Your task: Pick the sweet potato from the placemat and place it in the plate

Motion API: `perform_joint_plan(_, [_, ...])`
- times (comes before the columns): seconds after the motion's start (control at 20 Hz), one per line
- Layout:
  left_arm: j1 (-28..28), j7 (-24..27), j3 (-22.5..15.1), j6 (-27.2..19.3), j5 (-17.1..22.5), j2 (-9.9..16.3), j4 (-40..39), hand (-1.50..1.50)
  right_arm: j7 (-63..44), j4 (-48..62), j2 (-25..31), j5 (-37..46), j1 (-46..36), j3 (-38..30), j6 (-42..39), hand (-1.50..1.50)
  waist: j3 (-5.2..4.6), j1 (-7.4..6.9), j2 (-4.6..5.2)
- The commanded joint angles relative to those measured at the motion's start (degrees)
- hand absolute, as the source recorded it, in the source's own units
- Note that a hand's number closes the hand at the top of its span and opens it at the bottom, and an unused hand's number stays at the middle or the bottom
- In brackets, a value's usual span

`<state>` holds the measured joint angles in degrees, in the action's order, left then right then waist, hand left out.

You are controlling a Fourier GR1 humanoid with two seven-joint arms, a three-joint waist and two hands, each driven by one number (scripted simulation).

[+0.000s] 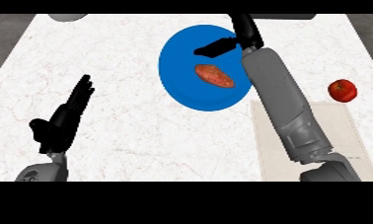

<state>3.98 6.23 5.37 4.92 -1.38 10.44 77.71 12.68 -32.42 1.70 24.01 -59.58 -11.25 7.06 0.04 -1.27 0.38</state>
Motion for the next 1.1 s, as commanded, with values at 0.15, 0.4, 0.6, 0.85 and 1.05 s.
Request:
perform_joint_plan(0.15, [-1.22, 2.67, -0.29, 0.16, 0.01, -1.32, -1.55, 0.0, 6.88, 3.48, 6.58, -11.18, 3.2, -9.93, -9.79, -1.5, 0.0, 0.23, 0.23])
perform_joint_plan(0.4, [0.62, -0.02, -0.93, 0.32, -0.72, -0.65, -0.22, 0.0, 14.65, 10.19, 16.53, -12.98, 3.84, -12.5, -19.64, -1.5, 0.04, -0.52, 0.51])
perform_joint_plan(0.6, [0.66, 0.36, 0.02, 1.02, -0.21, 0.42, 0.21, 0.0, 22.11, 13.87, 22.1, -11.51, 7.4, -11.72, -25.54, -1.5, 0.09, -1.08, 0.67])
perform_joint_plan(0.85, [-1.02, 1.14, -2.11, 0.24, -1.48, -1.91, 0.66, 0.0, 26.64, 17.15, 25.85, -9.56, 6.18, -10.31, -30.22, -1.5, 0.13, -1.74, 0.8])
perform_joint_plan(1.05, [1.78, -0.42, 0.59, 2.38, 0.57, 1.39, 1.03, 0.0, 30.89, 19.52, 27.38, -7.87, 7.65, -9.67, -29.4, -1.5, 0.17, -2.04, 0.99])
